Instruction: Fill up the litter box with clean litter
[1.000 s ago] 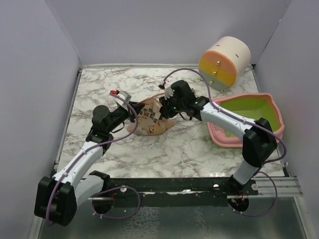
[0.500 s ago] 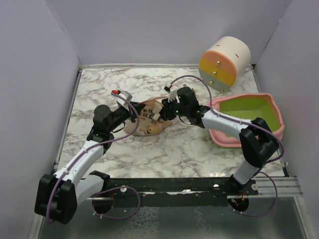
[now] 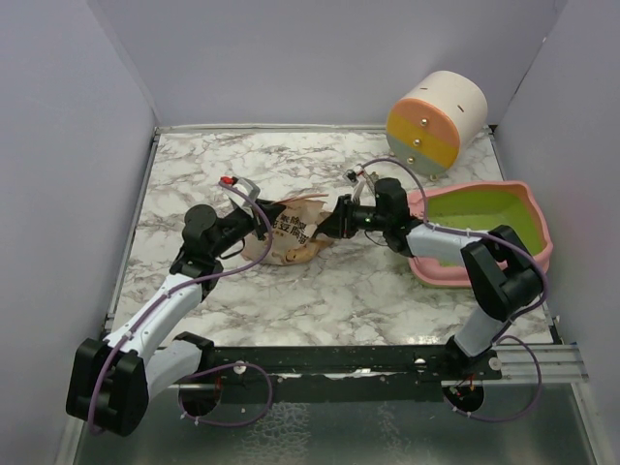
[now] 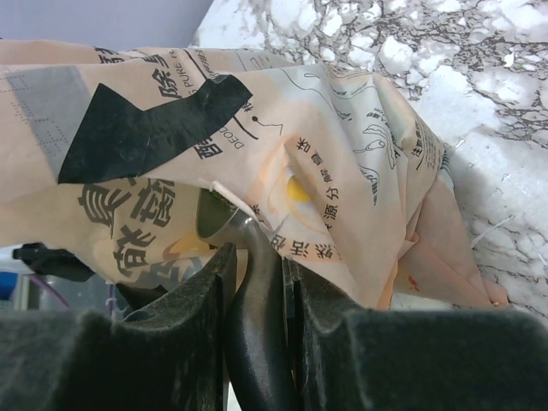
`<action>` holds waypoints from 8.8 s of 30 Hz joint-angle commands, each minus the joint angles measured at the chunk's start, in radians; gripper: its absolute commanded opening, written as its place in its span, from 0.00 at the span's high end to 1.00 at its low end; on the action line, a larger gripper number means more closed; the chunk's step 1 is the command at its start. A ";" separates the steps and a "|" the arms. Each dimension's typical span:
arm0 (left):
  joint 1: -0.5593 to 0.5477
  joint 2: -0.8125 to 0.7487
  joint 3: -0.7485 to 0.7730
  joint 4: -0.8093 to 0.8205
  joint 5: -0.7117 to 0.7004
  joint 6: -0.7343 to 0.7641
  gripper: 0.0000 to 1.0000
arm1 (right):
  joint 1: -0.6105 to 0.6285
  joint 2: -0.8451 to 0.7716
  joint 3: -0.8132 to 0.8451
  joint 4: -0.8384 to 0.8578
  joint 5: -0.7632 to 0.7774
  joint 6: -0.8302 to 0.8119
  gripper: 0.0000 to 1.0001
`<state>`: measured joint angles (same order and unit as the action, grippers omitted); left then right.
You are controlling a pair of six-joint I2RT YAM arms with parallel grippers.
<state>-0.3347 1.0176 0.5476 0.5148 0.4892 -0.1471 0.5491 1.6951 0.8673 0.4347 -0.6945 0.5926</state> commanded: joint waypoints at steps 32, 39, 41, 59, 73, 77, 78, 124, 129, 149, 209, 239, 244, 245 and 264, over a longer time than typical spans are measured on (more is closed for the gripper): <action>0.029 -0.094 -0.002 0.076 -0.025 -0.043 0.71 | -0.363 -0.298 -0.241 0.280 -0.491 0.180 0.99; 0.029 -0.086 -0.003 0.082 -0.015 -0.052 0.70 | -0.364 -0.074 -0.349 0.978 -0.516 0.570 0.99; 0.029 -0.087 -0.007 0.085 -0.015 -0.053 0.70 | -0.364 -0.010 -0.355 1.142 -0.506 0.671 0.99; 0.029 -0.097 -0.009 0.101 -0.006 -0.066 0.70 | -0.396 -0.138 -0.311 0.824 -0.498 0.507 0.99; 0.034 -0.125 -0.011 0.102 -0.019 -0.074 0.70 | -0.515 -0.328 -0.156 0.077 -0.520 0.130 0.99; 0.034 -0.129 -0.011 0.102 -0.022 -0.076 0.70 | -0.547 -0.338 -0.191 0.076 -0.526 0.147 0.99; 0.034 -0.129 -0.011 0.102 -0.021 -0.078 0.70 | -0.552 -0.343 -0.199 0.081 -0.526 0.150 0.99; 0.036 0.031 0.085 -0.042 0.036 -0.107 0.71 | -1.161 -0.648 -0.170 -0.361 -0.429 0.047 0.99; 0.040 0.073 0.100 -0.042 0.043 -0.133 0.72 | -1.220 -0.701 -0.092 -0.566 -0.359 -0.045 0.99; 0.040 0.079 0.083 -0.018 0.020 -0.172 0.73 | -1.233 -0.807 0.126 -1.078 0.141 -0.332 0.99; 0.023 0.099 0.077 -0.007 0.049 -0.180 0.88 | -0.775 -0.562 0.630 -1.530 0.563 -0.525 0.99; 0.031 -0.108 0.033 0.008 0.001 -0.121 1.00 | -0.368 -0.472 0.608 -1.307 0.013 -0.536 0.99; 0.032 -0.107 0.028 0.016 0.003 -0.114 1.00 | -0.314 -0.396 0.614 -1.224 0.051 -0.519 0.99; 0.033 -0.105 0.028 0.019 0.002 -0.112 1.00 | -0.308 -0.376 0.625 -1.216 0.057 -0.519 0.99; -0.086 0.131 0.215 0.035 -0.026 0.084 1.00 | -0.005 -0.152 0.643 -1.136 0.215 -0.549 0.99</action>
<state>-0.3832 1.1076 0.6434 0.4709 0.5018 -0.1482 0.5068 1.5349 1.5005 -0.7486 -0.5289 0.0555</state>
